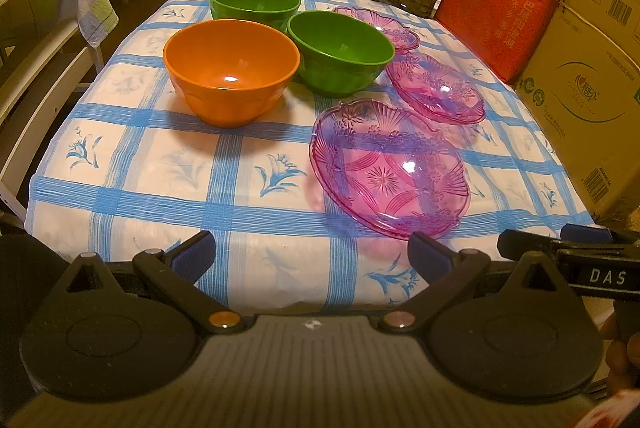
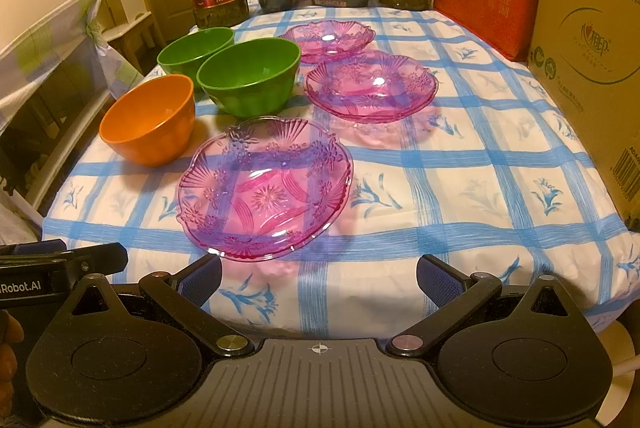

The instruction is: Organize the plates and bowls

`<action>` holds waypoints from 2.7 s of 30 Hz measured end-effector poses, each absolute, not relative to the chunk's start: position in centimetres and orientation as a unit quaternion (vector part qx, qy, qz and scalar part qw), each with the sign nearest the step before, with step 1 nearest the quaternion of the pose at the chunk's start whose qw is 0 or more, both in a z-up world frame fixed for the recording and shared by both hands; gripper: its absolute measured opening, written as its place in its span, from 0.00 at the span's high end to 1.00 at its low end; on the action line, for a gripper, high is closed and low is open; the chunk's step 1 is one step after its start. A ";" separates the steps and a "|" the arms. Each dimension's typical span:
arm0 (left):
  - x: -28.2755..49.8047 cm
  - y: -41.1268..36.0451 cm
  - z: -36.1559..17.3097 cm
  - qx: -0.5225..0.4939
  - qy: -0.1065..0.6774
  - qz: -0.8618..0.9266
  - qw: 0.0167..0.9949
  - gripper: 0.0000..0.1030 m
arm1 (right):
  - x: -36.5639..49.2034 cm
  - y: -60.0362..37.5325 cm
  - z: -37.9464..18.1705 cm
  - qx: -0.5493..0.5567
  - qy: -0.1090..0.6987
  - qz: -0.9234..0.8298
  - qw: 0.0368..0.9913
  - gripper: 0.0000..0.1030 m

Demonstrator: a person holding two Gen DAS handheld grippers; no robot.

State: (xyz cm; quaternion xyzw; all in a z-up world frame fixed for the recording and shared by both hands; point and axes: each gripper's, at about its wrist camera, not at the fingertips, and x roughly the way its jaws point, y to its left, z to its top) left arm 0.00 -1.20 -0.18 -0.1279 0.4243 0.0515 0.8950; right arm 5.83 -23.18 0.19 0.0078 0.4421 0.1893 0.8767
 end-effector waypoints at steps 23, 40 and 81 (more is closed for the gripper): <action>0.0 -1.4 -0.3 -0.132 0.425 0.050 0.894 0.02 | 5.9 -23.2 0.4 0.011 0.438 0.188 0.879 0.00; 0.5 0.1 -0.1 -0.168 0.424 0.042 0.889 0.03 | 6.2 -23.8 0.4 0.030 0.424 0.201 0.882 0.00; 10.5 1.2 -6.9 -0.187 0.446 0.039 0.875 0.45 | 16.5 -22.3 -6.5 0.047 0.469 0.203 0.858 0.54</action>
